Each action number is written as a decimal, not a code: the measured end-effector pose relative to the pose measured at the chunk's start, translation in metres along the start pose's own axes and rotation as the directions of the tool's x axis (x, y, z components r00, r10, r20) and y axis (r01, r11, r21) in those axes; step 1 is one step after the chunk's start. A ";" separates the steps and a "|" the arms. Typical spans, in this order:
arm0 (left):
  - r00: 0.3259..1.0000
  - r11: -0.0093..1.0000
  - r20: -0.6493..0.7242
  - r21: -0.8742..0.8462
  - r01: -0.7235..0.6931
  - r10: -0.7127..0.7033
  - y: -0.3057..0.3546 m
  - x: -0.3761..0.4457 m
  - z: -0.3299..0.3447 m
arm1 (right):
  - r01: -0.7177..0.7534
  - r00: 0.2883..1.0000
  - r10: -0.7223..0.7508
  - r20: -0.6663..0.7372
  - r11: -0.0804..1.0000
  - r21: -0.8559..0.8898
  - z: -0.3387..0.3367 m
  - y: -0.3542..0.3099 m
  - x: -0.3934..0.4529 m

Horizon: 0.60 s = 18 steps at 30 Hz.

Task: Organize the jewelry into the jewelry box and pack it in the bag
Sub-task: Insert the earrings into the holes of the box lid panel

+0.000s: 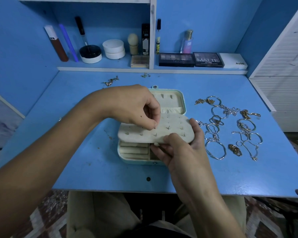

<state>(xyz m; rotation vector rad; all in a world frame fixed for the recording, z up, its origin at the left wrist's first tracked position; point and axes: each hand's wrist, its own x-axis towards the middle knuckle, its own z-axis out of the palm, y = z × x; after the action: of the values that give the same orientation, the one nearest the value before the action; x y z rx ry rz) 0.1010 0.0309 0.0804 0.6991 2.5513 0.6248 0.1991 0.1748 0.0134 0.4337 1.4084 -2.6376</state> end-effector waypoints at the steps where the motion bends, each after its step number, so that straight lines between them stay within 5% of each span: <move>1: 1.000 1.000 0.002 0.001 0.000 0.000 0.001 0.001 0.001 | 0.000 1.000 0.000 -0.002 1.000 0.001 0.000 0.000 0.000; 12: 0.999 0.999 0.050 0.031 0.006 -0.007 -0.002 0.006 0.003 | 0.019 1.000 -0.019 0.004 1.000 -0.006 -0.002 0.001 0.000; 18: 0.997 0.997 -0.073 -0.065 -0.040 0.035 -0.017 -0.006 0.007 | 0.017 1.000 -0.017 0.006 1.000 -0.014 -0.002 0.001 0.000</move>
<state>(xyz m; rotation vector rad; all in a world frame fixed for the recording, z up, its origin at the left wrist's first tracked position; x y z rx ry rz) 0.1027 0.0168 0.0679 0.7155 2.5743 0.7570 0.1992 0.1758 0.0120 0.4132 1.4351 -2.6382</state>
